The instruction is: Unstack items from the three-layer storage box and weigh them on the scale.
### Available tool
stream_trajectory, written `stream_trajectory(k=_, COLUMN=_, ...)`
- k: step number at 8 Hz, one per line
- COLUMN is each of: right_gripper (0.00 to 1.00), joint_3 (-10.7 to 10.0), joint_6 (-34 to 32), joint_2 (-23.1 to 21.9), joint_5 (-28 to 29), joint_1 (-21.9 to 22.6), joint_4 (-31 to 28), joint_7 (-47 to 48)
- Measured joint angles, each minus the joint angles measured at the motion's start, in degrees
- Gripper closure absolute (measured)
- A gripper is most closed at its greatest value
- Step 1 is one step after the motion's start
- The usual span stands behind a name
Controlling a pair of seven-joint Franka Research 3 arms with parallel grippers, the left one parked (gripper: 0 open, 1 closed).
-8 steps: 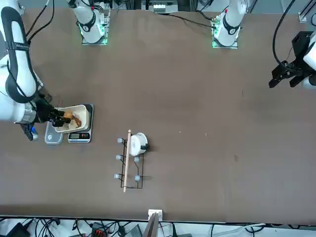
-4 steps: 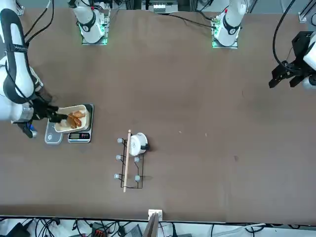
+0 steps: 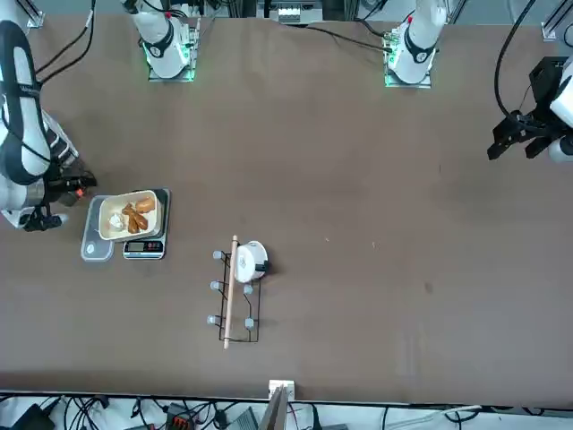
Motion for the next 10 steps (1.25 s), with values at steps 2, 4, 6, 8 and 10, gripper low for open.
stream_trajectory(k=2, right_gripper=0.98, joint_3=0.54, joint_6=1.40, joint_2=1.48, joint_5=-8.52, joint_1=1.13, joint_4=-0.17, joint_7=-4.38)
stream_trajectory(k=4, right_gripper=0.98, joint_3=0.63, joint_6=6.66, joint_2=2.20, joint_5=-12.79, joint_1=1.85, joint_4=-2.84, joint_7=-7.05)
stream_trajectory(k=6, right_gripper=0.98, joint_3=0.30, joint_6=13.75, joint_2=2.23, joint_5=-13.43, joint_1=0.58, joint_4=-7.68, joint_7=-9.41)
stream_trajectory(k=8, right_gripper=0.98, joint_3=0.16, joint_6=19.18, joint_2=2.23, joint_5=-13.50, joint_1=-1.63, joint_4=-10.98, joint_7=-12.24)
stream_trajectory(k=10, right_gripper=0.98, joint_3=0.14, joint_6=21.49, joint_2=2.21, joint_5=-14.88, joint_1=-3.41, joint_4=-12.96, joint_7=-13.38)
